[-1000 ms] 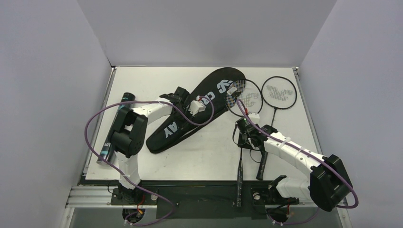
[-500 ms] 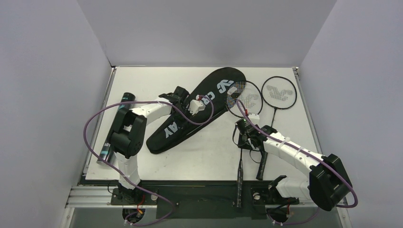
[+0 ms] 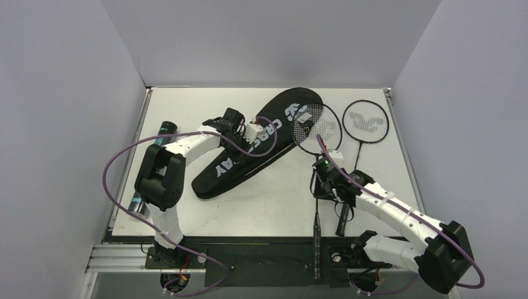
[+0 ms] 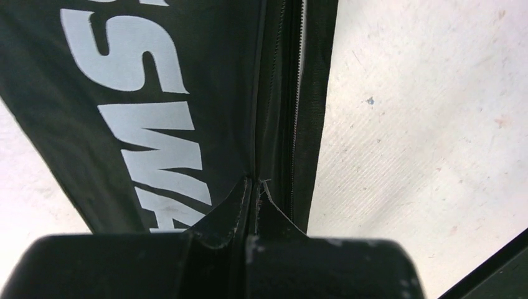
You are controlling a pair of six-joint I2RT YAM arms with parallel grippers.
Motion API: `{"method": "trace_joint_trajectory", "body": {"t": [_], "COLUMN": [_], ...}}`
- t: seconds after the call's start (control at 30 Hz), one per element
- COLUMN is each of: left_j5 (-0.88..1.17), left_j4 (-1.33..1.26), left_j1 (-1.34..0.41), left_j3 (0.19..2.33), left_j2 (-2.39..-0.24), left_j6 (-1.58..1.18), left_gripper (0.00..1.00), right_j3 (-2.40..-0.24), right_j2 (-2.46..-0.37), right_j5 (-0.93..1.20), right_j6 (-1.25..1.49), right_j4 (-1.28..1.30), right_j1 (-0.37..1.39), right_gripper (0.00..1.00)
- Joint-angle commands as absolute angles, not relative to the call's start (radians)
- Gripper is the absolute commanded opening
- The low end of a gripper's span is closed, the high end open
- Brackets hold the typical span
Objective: Pack up the badminton gear
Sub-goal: Open the racket bag at the center of the board, then place the racket in the racket bag.
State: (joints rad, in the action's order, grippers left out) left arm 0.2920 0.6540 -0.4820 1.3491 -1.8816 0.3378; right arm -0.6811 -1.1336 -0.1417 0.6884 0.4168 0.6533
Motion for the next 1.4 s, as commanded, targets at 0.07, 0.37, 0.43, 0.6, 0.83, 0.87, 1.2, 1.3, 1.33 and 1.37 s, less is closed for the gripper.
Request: {"method": "trace_joint_trajectory", "body": {"t": [0.07, 0.37, 0.43, 0.6, 0.83, 0.87, 1.2, 1.3, 1.33, 1.37], "left_j5": [0.261, 0.223, 0.222, 0.218, 0.221, 0.221, 0.209, 0.220, 0.230, 0.234], "left_j4": [0.607, 0.583, 0.584, 0.589, 0.597, 0.598, 0.607, 0.600, 0.603, 0.605], "left_j1": [-0.435, -0.425, -0.425, -0.426, -0.428, -0.428, -0.433, -0.434, -0.435, -0.437], "left_j3": [1.439, 1.451, 1.453, 1.457, 1.462, 1.467, 1.507, 1.497, 1.494, 1.486], "left_j2": [-1.815, -1.804, -1.806, -1.801, -1.779, -1.778, -1.794, -1.787, -1.785, -1.780], "left_j6": [0.189, 0.133, 0.131, 0.132, 0.134, 0.134, 0.132, 0.127, 0.126, 0.127], "left_gripper": [0.00, 0.00, 0.00, 0.00, 0.00, 0.00, 0.00, 0.00, 0.00, 0.00], "right_j3": [-0.714, -0.752, -0.772, -0.804, -0.860, -0.861, -0.863, -0.873, -0.883, -0.887], "right_j2": [-0.986, -0.962, -0.960, -0.989, -1.083, -1.084, -1.097, -1.111, -1.121, -1.124], "right_j5": [-0.068, -0.107, -0.117, -0.087, -0.030, -0.018, 0.070, 0.062, 0.059, 0.056], "right_j6": [0.720, 0.864, 0.862, 0.819, 0.731, 0.728, 0.682, 0.665, 0.652, 0.646], "right_j4": [0.628, 0.752, 0.783, 0.805, 0.824, 0.825, 0.875, 0.876, 0.877, 0.876], "right_j1": [0.771, 1.116, 1.146, 1.151, 1.126, 1.124, 1.121, 1.112, 1.104, 1.088], "right_gripper": [0.00, 0.00, 0.00, 0.00, 0.00, 0.00, 0.00, 0.00, 0.00, 0.00]}}
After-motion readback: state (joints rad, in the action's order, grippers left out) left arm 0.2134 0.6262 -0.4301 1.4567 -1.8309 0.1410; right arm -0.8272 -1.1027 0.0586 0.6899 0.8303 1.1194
